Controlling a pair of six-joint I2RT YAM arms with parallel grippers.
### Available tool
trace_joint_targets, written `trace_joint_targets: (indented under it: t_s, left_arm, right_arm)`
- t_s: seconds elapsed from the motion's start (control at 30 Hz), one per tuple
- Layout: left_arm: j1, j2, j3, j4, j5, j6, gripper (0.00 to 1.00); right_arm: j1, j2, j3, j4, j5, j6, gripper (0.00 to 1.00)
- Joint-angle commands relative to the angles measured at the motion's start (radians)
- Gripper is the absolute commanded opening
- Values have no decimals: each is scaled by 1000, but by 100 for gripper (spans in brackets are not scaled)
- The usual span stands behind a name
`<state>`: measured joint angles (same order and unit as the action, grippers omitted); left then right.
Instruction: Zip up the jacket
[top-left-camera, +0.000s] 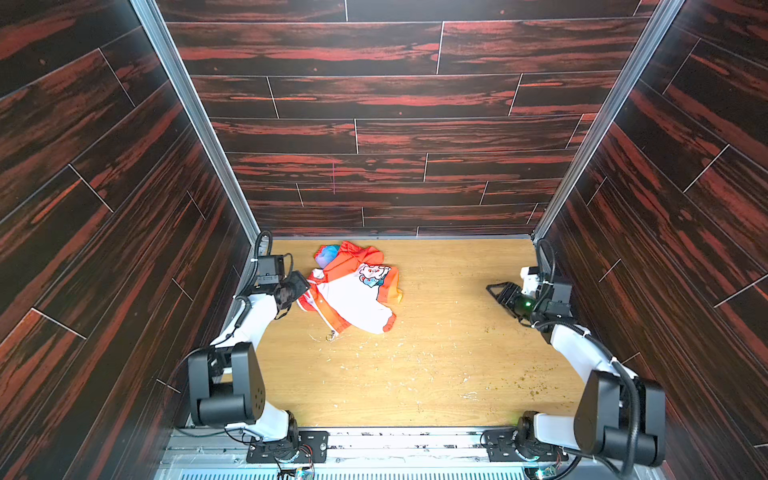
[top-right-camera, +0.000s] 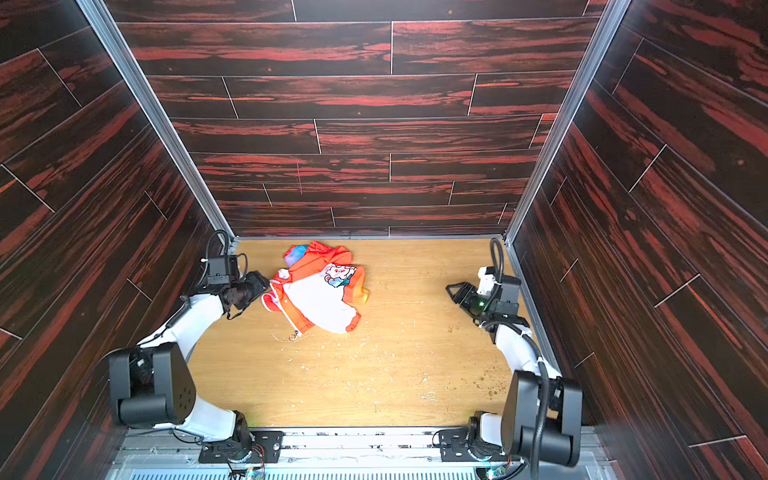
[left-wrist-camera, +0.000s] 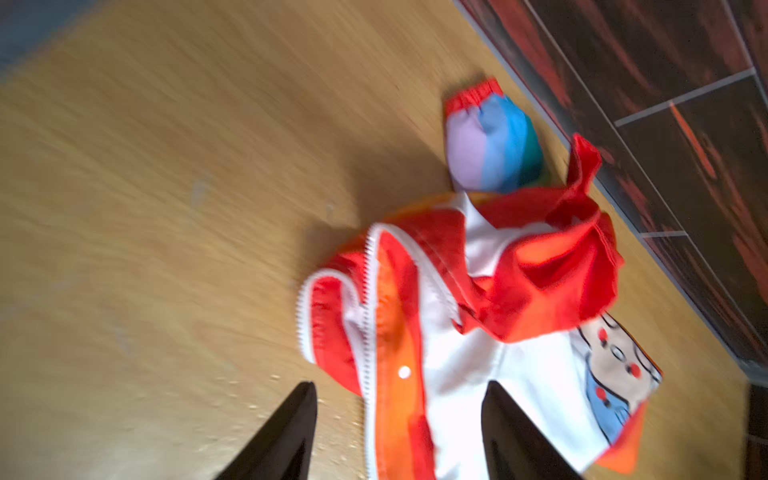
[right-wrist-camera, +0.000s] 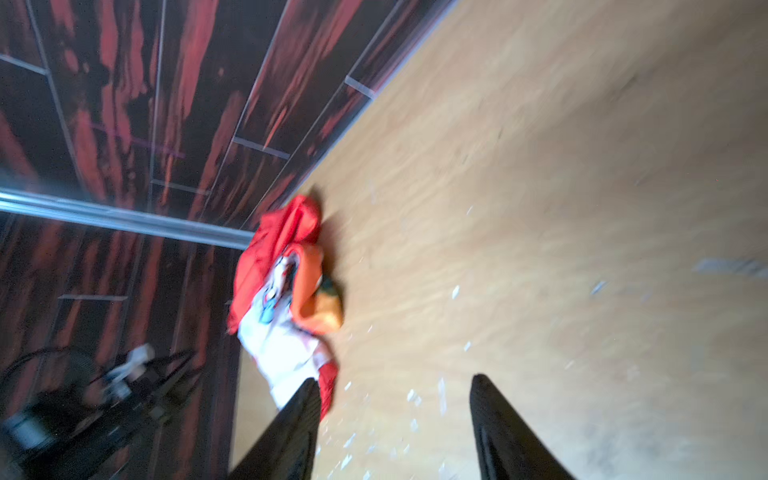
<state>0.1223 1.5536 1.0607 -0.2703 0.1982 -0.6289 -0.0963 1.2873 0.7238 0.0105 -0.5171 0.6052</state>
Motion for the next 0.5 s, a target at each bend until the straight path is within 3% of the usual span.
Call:
trace_joint_targets:
  t_s: [0.0,0.2,0.33,0.47]
  left_arm:
    - [2,36,57,-21,114,-44,69]
    - [-15,166,132,38,217,-188,67]
    - [-18,227,98,175,244,-307,67]
    - [-34,281,105,203,252,-356,64]
  right_arm:
    - [94,-127,-8,-124,36,-59,70]
    - [307,-253,-18,-227,288,-113,83]
    - [385,-275,-11,-237,336,-107,85]
    - [429,-266,12,-260,378,-114,86]
